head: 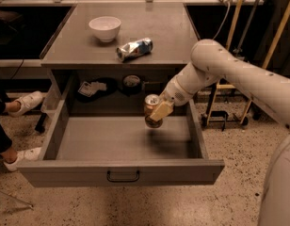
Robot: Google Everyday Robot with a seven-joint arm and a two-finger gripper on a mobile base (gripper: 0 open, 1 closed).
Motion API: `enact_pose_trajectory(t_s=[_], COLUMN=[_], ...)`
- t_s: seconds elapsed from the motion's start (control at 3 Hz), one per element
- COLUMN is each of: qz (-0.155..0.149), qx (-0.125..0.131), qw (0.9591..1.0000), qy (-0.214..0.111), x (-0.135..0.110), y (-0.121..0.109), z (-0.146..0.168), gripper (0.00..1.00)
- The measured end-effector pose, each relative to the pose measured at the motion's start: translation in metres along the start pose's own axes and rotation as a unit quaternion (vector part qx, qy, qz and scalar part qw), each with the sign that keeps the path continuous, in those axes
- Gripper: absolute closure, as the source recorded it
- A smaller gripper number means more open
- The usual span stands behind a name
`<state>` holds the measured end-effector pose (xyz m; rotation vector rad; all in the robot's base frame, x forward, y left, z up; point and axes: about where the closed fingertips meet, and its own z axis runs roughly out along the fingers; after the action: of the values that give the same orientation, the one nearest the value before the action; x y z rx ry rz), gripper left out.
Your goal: Pick orange can from top drawer and place on counter
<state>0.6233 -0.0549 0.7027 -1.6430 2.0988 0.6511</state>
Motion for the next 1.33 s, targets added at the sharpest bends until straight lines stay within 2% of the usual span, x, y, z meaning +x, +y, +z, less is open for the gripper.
enact_pose_trajectory(t_s=[0.33,0.67,1.0,1.33], qz=[-0.015,-0.021,-0.005,0.012], qx=[0.046,0.076,0.106,0.165], qw=[0.9988,0.9968,0.9942,0.9863], qy=[0.006,0.008,0.017,0.004], x=[-0.047,-0.094,-0.132,-0.168], y=[-0.016,-0.036,-0.064,-0.086], z=[-0.051,-0.096,-0.122,-0.169], gripper=[1.0,1.0,1.0,1.0])
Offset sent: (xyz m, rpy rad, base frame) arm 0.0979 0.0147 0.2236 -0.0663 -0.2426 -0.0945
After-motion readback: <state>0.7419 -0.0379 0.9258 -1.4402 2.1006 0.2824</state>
